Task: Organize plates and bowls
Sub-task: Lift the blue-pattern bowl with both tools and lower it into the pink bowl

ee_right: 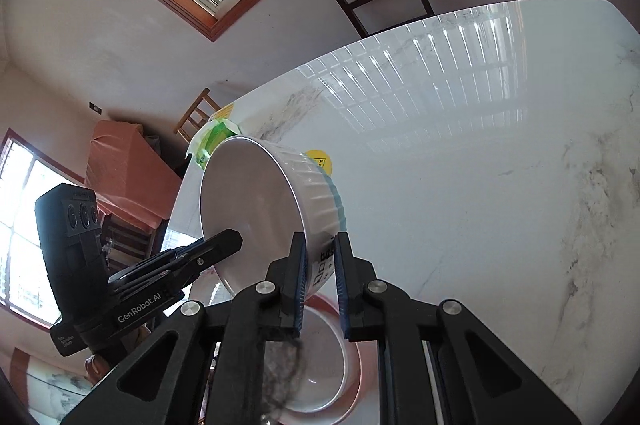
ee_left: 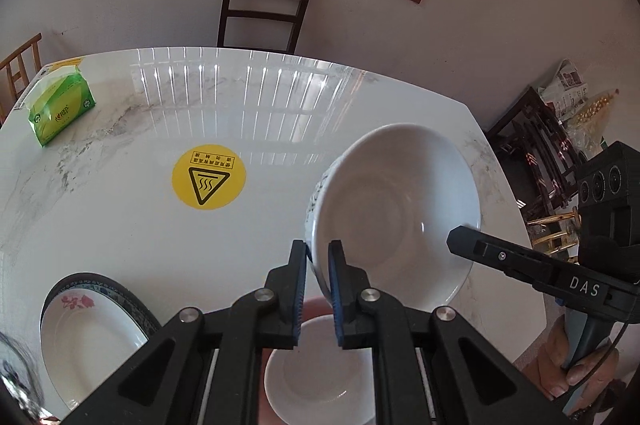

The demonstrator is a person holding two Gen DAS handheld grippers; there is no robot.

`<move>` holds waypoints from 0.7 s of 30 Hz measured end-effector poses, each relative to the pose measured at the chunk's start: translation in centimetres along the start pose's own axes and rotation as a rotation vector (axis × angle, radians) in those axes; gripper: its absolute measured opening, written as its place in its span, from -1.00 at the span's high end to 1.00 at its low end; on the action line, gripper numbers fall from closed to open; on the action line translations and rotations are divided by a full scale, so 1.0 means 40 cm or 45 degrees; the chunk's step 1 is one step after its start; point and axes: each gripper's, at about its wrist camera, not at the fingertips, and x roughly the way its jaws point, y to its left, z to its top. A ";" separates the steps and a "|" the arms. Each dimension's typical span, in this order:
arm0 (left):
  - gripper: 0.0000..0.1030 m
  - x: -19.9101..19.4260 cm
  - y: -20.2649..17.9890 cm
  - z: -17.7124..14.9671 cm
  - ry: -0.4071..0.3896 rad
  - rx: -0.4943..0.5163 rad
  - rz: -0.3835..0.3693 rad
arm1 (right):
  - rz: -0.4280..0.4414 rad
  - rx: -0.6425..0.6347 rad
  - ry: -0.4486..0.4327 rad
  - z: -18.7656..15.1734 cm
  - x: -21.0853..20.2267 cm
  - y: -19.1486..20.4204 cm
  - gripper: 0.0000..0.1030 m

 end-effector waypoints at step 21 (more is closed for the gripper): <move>0.78 -0.011 0.044 -0.241 0.190 -0.084 -0.042 | -0.014 0.044 0.145 -0.212 0.005 -0.009 0.72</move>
